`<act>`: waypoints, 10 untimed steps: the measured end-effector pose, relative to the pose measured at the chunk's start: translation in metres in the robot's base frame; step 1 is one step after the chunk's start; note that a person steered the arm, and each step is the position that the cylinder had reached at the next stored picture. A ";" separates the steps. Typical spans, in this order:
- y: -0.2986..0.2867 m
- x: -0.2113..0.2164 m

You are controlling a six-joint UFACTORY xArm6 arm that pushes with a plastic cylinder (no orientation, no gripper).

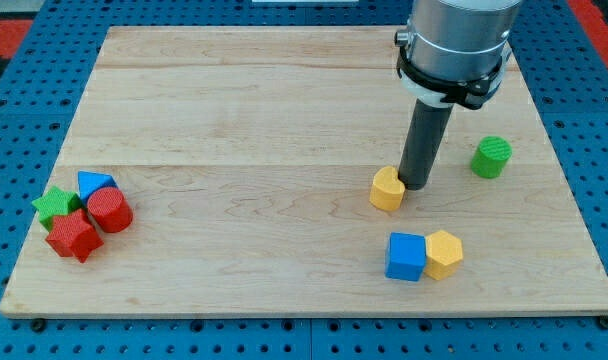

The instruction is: Push yellow heart close to red circle

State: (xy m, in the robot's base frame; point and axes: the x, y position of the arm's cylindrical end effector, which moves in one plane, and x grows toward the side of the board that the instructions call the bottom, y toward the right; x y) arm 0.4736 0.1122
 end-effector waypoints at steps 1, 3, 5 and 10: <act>-0.033 0.006; -0.161 0.010; -0.151 0.008; -0.194 0.063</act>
State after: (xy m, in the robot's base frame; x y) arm 0.5367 -0.0814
